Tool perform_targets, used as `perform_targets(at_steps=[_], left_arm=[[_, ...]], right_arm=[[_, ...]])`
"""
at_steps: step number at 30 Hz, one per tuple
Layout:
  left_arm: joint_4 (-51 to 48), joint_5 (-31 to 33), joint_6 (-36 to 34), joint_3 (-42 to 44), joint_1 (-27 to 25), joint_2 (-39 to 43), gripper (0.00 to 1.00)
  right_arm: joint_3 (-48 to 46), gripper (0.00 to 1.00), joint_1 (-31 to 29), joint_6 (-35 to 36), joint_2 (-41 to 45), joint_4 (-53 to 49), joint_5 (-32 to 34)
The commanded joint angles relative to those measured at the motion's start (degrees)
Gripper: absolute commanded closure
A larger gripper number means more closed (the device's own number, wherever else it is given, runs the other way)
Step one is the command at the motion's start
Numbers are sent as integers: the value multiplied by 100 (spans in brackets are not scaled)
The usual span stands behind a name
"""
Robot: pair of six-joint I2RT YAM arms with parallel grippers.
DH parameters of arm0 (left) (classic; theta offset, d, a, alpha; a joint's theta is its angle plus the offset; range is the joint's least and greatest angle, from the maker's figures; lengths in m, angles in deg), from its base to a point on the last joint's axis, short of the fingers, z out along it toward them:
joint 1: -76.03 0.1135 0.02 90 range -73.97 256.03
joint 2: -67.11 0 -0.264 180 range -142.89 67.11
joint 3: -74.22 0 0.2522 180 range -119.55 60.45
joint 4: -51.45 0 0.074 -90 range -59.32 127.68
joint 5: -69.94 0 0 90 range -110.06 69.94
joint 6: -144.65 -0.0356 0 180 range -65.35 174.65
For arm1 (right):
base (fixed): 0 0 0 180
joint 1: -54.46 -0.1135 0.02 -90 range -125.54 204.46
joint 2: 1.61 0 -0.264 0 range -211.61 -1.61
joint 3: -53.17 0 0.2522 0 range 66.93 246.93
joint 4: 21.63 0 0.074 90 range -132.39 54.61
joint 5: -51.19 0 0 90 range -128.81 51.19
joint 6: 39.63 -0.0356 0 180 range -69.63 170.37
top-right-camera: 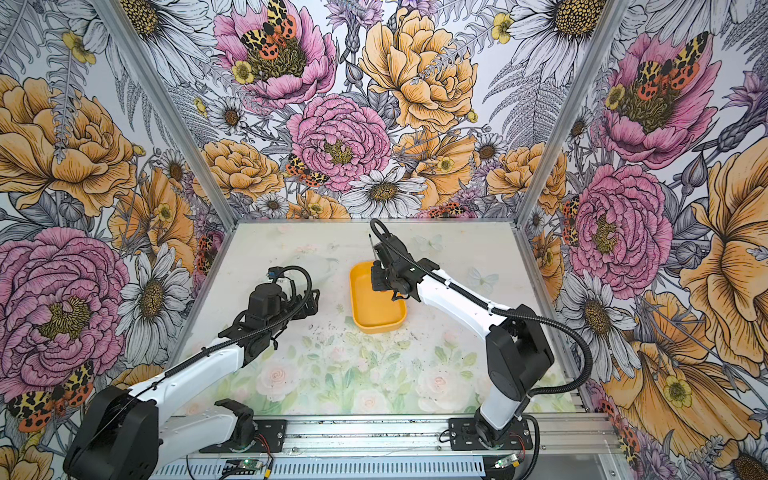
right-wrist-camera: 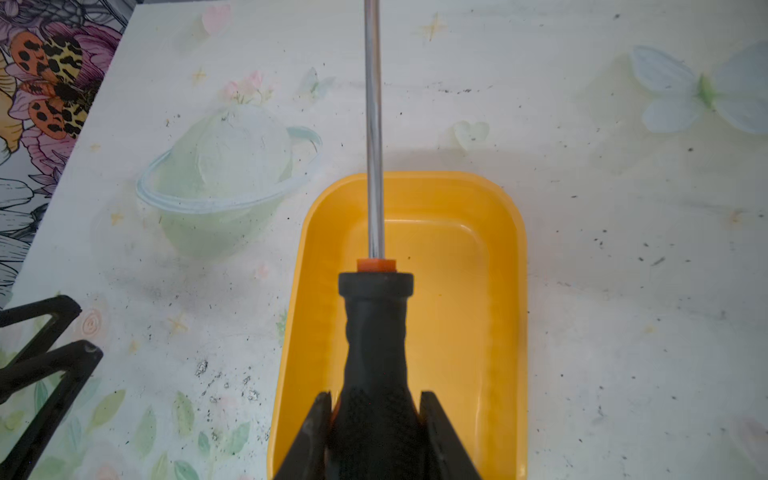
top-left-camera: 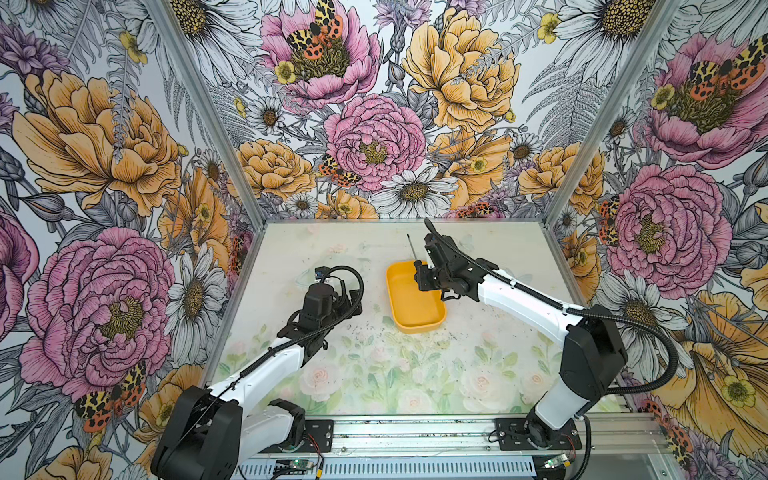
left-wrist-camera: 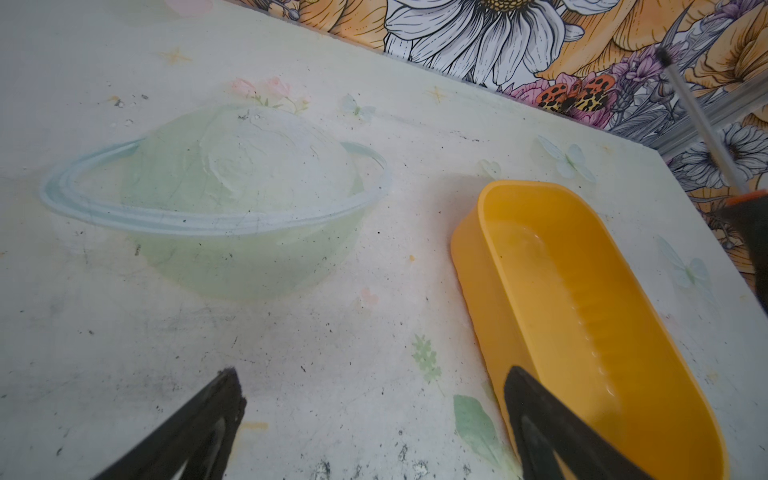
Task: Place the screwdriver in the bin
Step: 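Lift the screwdriver with the right gripper and carry it over the yellow bin, then lower the screwdriver into the yellow bin and open the right gripper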
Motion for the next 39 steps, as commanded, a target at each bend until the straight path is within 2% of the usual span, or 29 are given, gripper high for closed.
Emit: perform_targets(at_steps=[1,12,25,39], left_arm=[[2,97,19,96,-54,85,1],[115,96,70,159,-80,-3,1],[139,126,7,255,-107,120,1],[145,158,-40,280,-116,92,1]], right_arm=[[-157,100,-103,-348,50,81,-155],[-799,100,-302,-782,55,189,-181],[-511,100,-298,-959,-767,221,-89],[-280,100,-280,-1013,-1204,219,97]])
